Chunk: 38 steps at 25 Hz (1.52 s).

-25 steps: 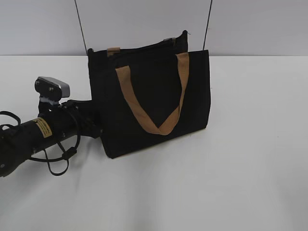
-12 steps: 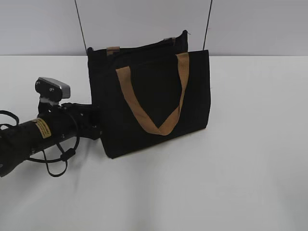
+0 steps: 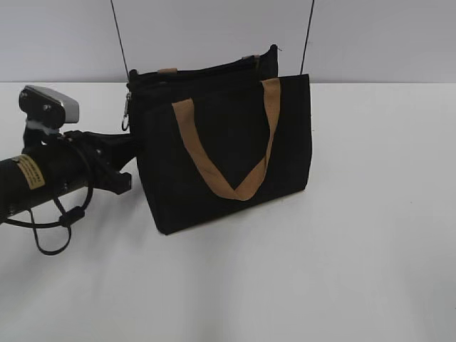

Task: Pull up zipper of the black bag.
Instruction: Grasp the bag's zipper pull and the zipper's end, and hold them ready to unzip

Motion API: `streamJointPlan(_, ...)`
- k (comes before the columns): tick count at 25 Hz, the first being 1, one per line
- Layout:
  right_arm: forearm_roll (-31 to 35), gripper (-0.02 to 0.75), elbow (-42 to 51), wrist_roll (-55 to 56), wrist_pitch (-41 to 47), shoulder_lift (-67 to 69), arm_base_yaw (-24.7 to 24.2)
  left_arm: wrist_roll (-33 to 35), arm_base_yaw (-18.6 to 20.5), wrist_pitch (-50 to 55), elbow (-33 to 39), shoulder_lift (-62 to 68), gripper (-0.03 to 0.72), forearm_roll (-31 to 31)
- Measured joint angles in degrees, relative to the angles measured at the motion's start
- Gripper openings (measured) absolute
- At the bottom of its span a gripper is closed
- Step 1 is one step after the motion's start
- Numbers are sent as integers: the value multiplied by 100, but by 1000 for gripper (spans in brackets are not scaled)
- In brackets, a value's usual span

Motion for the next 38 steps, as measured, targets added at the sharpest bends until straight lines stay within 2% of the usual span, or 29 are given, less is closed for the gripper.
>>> streamJointPlan(13, 329, 468, -5, 0, -217, 550, 0, -21, 0, 2408, 194, -2591, 22, 301)
streamJointPlan(22, 531, 468, -122, -336, -474, 1106, 0, -379, -5, 2986, 196, -3788, 22, 545)
streamJointPlan(30, 1533, 468, -624, -1835, -890, 2450, 0, -616, -5, 3024, 200, -4136, 22, 592)
streamJointPlan(38, 3106, 468, -970, -3841, -1371, 4020, 0, -633, -5, 2845, 200, -4135, 22, 589)
